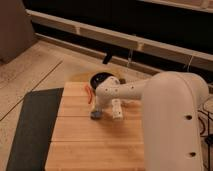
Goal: Wipe the white sponge on the table
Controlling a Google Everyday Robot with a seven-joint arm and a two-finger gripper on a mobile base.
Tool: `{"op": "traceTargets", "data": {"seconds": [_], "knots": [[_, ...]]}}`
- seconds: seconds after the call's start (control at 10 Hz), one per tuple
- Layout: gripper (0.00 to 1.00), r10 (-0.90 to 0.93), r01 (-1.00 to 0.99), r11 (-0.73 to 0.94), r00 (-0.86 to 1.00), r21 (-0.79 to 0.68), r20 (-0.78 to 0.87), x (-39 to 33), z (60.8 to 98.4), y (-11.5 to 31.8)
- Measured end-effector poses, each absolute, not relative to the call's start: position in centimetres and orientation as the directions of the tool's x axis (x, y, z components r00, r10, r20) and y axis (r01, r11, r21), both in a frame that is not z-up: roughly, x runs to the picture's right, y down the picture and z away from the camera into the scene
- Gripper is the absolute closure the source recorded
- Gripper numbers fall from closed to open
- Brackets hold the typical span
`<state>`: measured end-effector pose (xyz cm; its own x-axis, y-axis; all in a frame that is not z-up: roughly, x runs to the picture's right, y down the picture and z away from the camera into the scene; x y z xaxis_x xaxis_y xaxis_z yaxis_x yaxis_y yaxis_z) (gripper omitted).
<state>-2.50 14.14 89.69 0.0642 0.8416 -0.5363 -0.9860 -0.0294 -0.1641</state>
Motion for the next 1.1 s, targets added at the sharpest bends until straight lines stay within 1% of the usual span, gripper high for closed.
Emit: {"op": "traceTargets", "data": {"seconds": [0.2,0.5,1.1], "knots": [[1.0,0.824,-0.998,-0.022,0.017,-0.062,-0.566,0.4,88.9,14.3],[1.0,0.829,-1.0,-0.015,-0.023,0.018,-0.559,2.6,88.7,12.5],[1.0,0.84,-0.998,0.004,0.041,-0.07,-0.542,-1.2,92.6,11.5]]}}
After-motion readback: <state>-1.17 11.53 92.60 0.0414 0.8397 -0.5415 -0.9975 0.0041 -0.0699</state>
